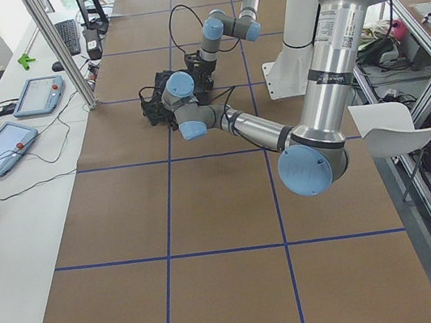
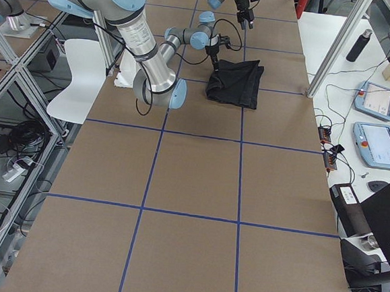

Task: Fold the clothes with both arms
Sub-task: 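Withdraw the left gripper while the right gripper moves down onto the folded shirt, then press and smooth the folded black shirt with the right gripper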

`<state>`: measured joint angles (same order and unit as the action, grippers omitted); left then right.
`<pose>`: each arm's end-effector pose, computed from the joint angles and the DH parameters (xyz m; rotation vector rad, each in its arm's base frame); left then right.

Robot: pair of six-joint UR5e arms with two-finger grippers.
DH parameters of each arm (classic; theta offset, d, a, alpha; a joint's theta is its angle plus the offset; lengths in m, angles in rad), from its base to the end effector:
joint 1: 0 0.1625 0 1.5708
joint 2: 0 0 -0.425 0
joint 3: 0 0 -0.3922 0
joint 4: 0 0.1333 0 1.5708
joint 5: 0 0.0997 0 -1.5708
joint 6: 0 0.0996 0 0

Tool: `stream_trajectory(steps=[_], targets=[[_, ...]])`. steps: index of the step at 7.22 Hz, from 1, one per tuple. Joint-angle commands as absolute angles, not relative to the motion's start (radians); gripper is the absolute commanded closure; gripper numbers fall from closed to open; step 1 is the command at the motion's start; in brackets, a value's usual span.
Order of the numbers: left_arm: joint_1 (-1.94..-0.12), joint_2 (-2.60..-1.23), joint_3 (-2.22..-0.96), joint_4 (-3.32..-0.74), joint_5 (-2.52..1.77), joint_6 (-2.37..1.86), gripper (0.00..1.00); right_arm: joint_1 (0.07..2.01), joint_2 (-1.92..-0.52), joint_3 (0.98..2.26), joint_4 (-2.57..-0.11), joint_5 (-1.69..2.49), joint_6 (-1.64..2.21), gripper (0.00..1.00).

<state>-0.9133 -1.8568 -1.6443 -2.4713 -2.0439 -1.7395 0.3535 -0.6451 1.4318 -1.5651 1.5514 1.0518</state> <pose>0.2983 -0.5302 0.3644 0.0700 1.3192 -0.6267 -0.6638 -0.3891 0.1393 0.3518 -0.7111 -0.1491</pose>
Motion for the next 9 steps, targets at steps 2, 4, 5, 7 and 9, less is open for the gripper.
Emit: stream_trajectory(steps=[2, 4, 5, 7, 9], targets=[[-0.911, -1.856, -1.644, -2.471, -2.045, -1.749, 0.00, 0.357, -0.643, 1.430, -1.588, 1.540, 1.020, 0.66], [-0.910, -1.856, -1.640, -2.471, -2.043, -1.749, 0.00, 0.357, -0.641, 1.430, -1.588, 1.540, 1.020, 0.68], [-0.911, -1.856, -1.640, -2.471, -2.043, -1.749, 0.00, 0.357, -0.638, 1.430, -1.588, 1.540, 1.020, 0.66], [-0.911, -1.855, -1.641, -2.471, -2.045, -1.747, 0.00, 0.356, -0.620, 1.419, -1.588, 1.539, 1.020, 0.63], [-0.911, -1.855, -1.641, -2.471, -2.045, -1.749, 0.00, 0.350, -0.615, 1.394, -1.588, 1.522, 1.019, 0.62]])
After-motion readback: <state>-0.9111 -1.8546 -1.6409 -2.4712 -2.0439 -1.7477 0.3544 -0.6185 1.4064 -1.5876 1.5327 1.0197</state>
